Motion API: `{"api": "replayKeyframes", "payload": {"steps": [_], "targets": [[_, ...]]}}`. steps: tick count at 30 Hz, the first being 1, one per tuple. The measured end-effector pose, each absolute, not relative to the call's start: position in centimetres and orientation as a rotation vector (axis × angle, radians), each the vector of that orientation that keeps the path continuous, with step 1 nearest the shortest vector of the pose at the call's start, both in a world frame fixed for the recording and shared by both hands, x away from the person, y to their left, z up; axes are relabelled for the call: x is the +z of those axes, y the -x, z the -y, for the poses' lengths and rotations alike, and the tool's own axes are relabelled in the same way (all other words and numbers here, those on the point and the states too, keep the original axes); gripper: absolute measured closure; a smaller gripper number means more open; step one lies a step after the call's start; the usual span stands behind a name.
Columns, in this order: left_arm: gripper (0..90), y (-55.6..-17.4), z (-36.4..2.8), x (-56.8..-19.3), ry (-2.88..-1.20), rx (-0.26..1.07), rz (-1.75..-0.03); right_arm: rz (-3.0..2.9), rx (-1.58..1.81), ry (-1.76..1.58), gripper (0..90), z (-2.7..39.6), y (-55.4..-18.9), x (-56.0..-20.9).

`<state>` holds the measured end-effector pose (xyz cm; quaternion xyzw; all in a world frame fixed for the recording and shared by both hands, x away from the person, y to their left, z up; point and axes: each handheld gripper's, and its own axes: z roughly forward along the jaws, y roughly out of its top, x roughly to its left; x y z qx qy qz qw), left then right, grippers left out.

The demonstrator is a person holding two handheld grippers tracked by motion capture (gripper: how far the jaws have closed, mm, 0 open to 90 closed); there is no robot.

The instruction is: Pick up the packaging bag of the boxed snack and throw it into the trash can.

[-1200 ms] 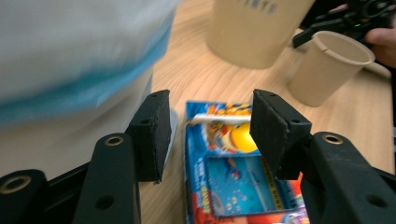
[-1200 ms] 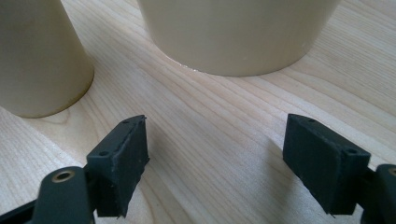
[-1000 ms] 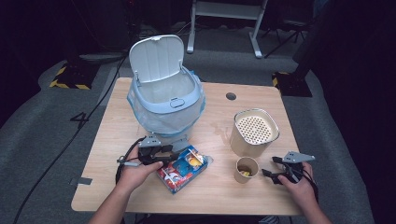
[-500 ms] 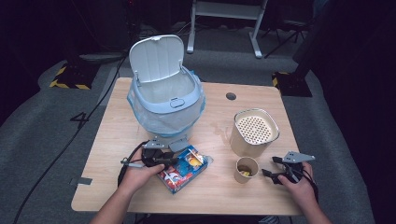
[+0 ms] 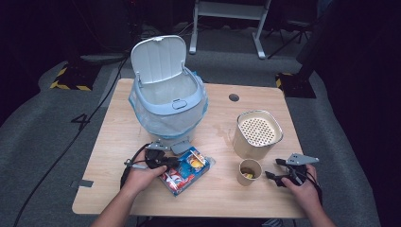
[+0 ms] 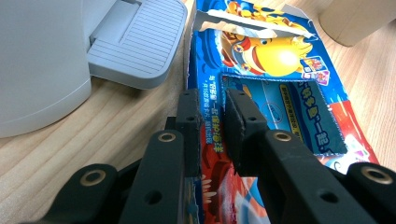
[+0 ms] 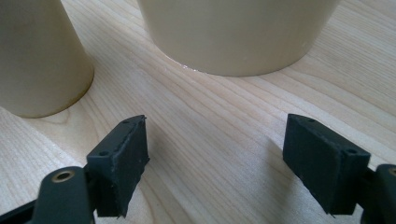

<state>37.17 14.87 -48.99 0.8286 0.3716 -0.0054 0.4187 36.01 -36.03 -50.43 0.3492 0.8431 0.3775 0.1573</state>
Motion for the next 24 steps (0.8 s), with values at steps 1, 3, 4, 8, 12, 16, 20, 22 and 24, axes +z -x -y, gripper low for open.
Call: {"api": "replayKeyframes", "payload": {"steps": [1,3,4,8,12,16,20,22,24], "targets": [[76.8,-37.2,-14.9,-49.0,-2.078,-0.014,-0.932,-2.412,1.080,-0.999,22.3,36.0,-36.0,-50.4],[76.9,-37.1,-14.8,-49.0,-2.082,-0.007,-0.927,-2.412,1.080,-0.999,22.3,36.0,-36.0,-50.4],[77.2,-37.0,-14.7,-48.9,-2.084,0.004,-0.930,-2.412,1.080,-0.999,22.3,36.0,-36.0,-50.4],[77.4,-37.0,-14.7,-48.9,-2.087,0.011,-0.927,-2.412,1.080,-0.999,22.3,36.0,-36.0,-50.4],[77.7,-36.8,-14.8,-48.5,-2.069,0.028,-0.916,-2.412,1.080,-0.999,22.3,36.0,-36.0,-50.4],[77.8,-36.6,-14.9,-48.1,-2.051,0.041,-0.907,-2.412,1.080,-0.999,22.3,36.0,-36.0,-50.4],[77.7,-36.7,-15.0,-48.1,-2.048,0.041,-0.908,-2.412,1.080,-0.999,22.3,36.0,-36.0,-50.4],[77.8,-36.6,-14.9,-48.0,-2.043,0.047,-0.908,-2.412,1.080,-0.999,22.3,36.0,-36.0,-50.4],[77.8,-36.4,-14.8,-47.8,-2.034,0.056,-0.891,-2.412,1.080,-0.999,22.3,36.0,-36.0,-50.4]]}}
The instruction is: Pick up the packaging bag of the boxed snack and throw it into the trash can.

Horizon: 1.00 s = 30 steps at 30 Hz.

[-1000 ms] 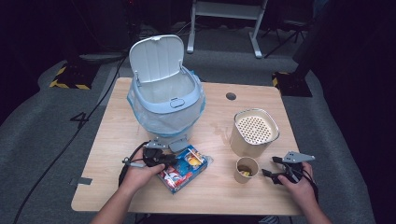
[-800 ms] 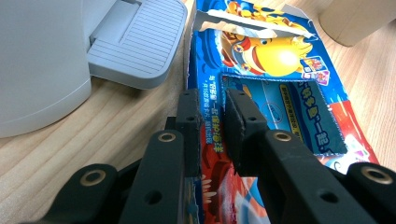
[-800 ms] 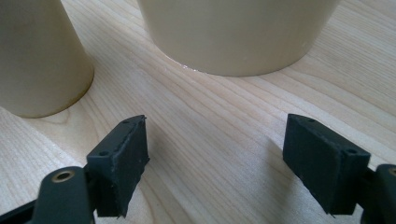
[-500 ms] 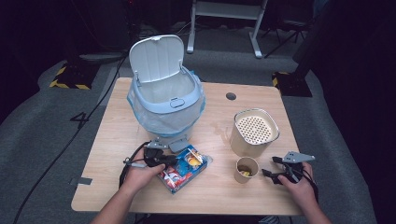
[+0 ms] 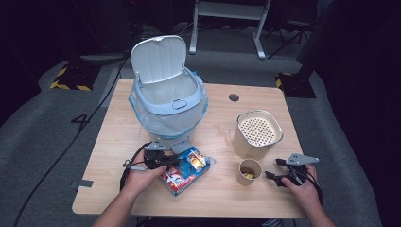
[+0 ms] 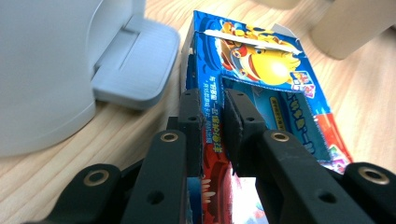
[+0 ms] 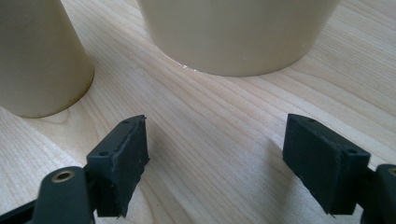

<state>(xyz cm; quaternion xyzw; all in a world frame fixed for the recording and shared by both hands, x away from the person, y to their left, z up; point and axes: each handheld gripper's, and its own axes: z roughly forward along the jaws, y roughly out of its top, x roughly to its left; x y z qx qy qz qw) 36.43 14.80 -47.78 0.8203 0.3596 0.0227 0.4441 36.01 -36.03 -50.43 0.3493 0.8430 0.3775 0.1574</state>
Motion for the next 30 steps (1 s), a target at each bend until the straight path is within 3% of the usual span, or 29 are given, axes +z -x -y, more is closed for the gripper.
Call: {"api": "replayKeyframes", "payload": {"steps": [30], "targets": [[78.2,-35.5,-14.5,-39.3,-1.815,0.219,-0.701,-2.412,1.081,-0.999,22.3,36.0,-36.0,-50.4]]}}
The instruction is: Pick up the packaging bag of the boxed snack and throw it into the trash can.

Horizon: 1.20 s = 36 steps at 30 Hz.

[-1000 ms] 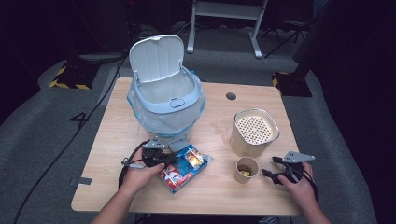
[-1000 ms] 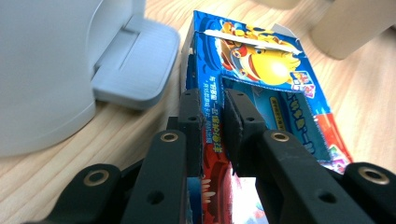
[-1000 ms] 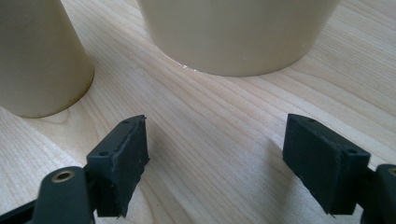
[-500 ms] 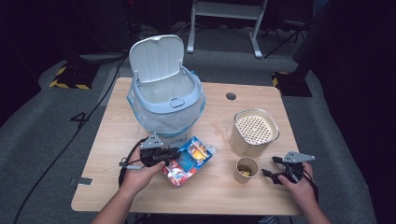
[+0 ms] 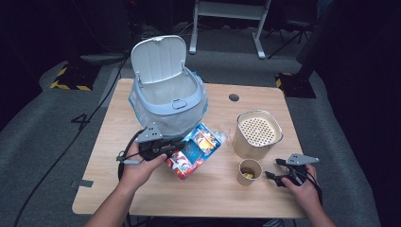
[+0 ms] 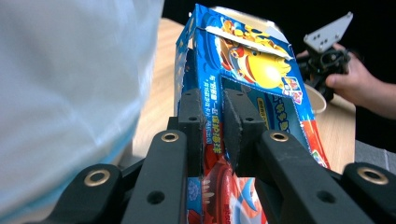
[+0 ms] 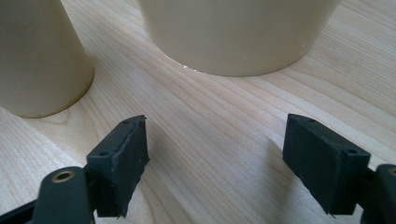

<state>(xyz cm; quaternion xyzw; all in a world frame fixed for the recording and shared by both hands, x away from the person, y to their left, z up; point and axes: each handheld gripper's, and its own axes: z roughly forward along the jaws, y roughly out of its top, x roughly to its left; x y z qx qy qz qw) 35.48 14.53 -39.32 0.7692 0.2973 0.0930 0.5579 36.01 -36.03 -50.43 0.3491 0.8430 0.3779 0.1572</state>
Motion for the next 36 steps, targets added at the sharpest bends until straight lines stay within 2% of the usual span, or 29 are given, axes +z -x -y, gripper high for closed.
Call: {"api": "replayKeyframes", "payload": {"steps": [27,30,31,36], "targets": [[80.4,-36.7,-14.5,-29.8,-1.736,0.352,-0.601,-2.415,1.082,-0.988,23.6,36.0,-36.0,-50.4],[81.7,-36.8,-14.6,-29.0,-1.718,0.363,-0.595,-2.415,1.082,-0.987,23.6,36.0,-36.0,-50.4],[89.7,-36.8,-14.6,-29.0,-1.718,0.363,-0.595,-2.415,1.082,-0.987,23.6,36.0,-36.0,-50.4],[89.8,-37.3,-15.2,-28.1,-1.660,0.352,-0.588,-2.415,1.082,-0.987,23.8,36.0,-36.0,-50.4]]}}
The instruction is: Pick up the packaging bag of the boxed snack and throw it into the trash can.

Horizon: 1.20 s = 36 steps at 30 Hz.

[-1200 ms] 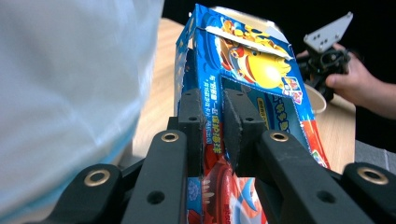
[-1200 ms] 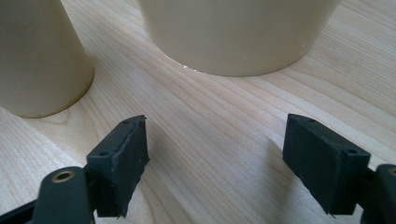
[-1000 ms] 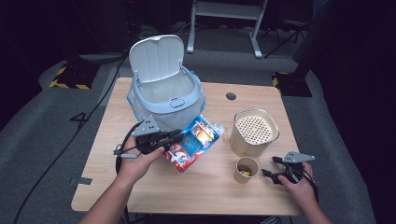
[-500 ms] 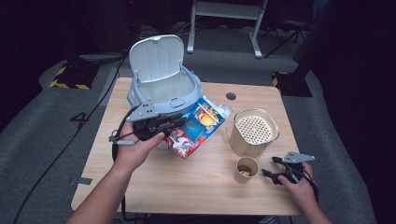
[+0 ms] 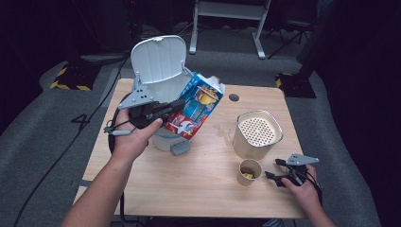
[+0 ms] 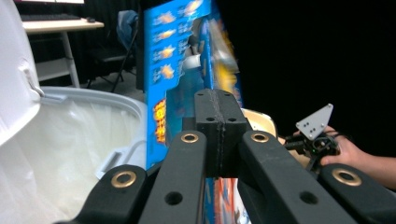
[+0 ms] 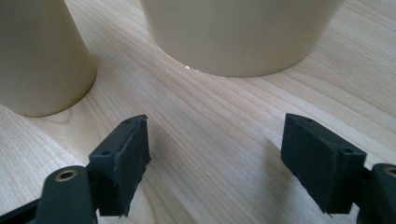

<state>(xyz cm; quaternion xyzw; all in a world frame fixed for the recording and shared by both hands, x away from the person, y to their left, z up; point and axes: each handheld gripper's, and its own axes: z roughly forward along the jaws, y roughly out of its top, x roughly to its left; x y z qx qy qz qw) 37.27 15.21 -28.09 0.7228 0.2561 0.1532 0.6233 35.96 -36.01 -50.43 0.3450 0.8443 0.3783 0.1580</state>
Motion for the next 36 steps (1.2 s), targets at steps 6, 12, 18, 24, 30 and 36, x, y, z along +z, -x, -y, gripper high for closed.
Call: {"api": "replayKeyframes", "payload": {"steps": [6,12,18,24,30,36], "targets": [[89.8,-37.4,-15.7,-26.3,-1.634,0.399,-0.570,-2.415,1.080,-0.982,24.2,36.0,-35.9,-50.4],[89.8,-38.0,-16.3,-23.8,-1.592,0.479,-0.553,-2.415,1.079,-0.982,24.3,36.0,-35.9,-50.4],[89.8,-38.9,-16.9,-22.6,-1.541,0.532,-0.546,-2.415,1.080,-0.982,24.5,36.0,-35.9,-50.4],[89.8,-39.8,-17.4,-22.4,-1.516,0.551,-0.552,-2.415,1.081,-0.980,24.7,36.0,-35.9,-50.4],[89.8,-40.9,-17.7,-22.3,-1.510,0.564,-0.559,-2.416,1.081,-0.980,24.7,36.0,-35.9,-50.4],[89.7,-42.0,-17.8,-22.6,-1.518,0.576,-0.574,-2.415,1.081,-0.981,24.6,36.0,-35.9,-50.4]]}}
